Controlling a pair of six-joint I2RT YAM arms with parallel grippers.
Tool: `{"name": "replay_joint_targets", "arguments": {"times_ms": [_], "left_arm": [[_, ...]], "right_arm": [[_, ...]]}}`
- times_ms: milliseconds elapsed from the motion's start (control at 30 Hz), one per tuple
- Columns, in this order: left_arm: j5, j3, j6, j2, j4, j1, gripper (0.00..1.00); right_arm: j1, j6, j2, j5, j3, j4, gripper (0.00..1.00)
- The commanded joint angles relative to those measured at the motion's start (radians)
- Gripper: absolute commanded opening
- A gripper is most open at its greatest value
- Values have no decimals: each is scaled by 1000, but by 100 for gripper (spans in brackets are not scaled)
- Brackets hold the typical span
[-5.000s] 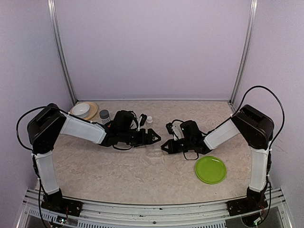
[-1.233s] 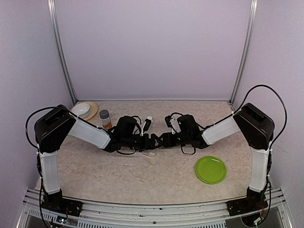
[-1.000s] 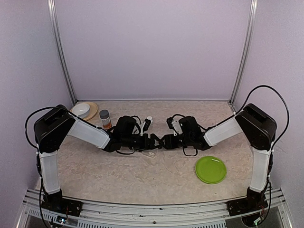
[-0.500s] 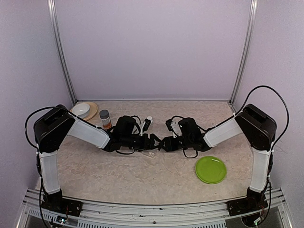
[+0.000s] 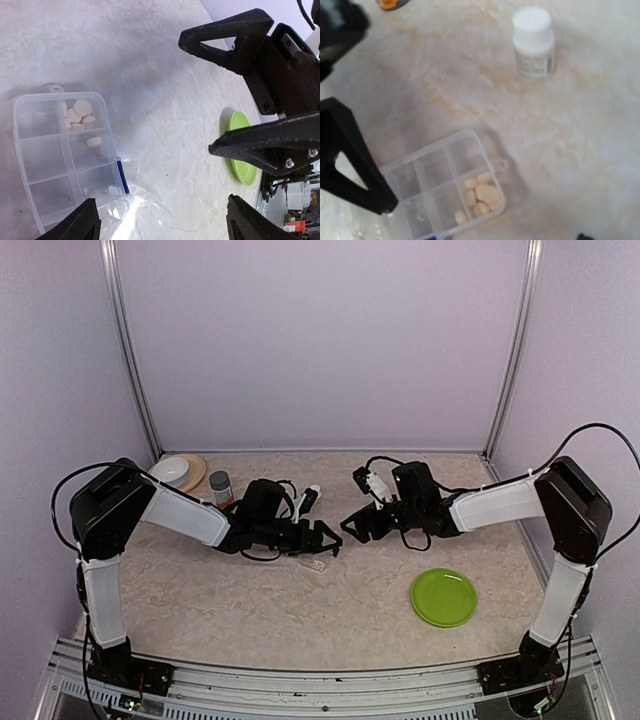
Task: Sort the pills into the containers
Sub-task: Close the lid of the pill container, then position the pill container at the center of the board.
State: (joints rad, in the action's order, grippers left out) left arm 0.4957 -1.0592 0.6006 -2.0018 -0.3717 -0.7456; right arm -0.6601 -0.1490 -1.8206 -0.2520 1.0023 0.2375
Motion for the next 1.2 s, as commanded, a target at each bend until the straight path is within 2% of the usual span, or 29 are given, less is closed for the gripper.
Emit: {"name": "replay_joint_targets", "arguments": {"times_ms": [0,267,500,700,833,967,1067,1167], "left_arm": [[14,-39,-50,30,77,15,85],[-66,-64,-80,100,168,16,86],[-185,-33,-92,140,214,9,90],[-151,13,-71,122,166,30,91],[-92,5,-66,101,149,50,90],[-116,-37,-80,82,197,51,88],[-152,-57,-89,70,242,50,85],[-165,-34,-94,81,232,46,84]], "right_arm": [[10,200,5,-9,24,-52,84],[72,165,-28,-78,33,-10,84],[74,115,-121,-145,124,-42,83],[74,158,-164,-257,159,-65,85],[74,313,-109,-186,151,-119,93],[78,441,-93,-101,156,-175,96],[83,440,-121,-130,173,-194,95],[85,368,-174,-134,214,-206,94]]}}
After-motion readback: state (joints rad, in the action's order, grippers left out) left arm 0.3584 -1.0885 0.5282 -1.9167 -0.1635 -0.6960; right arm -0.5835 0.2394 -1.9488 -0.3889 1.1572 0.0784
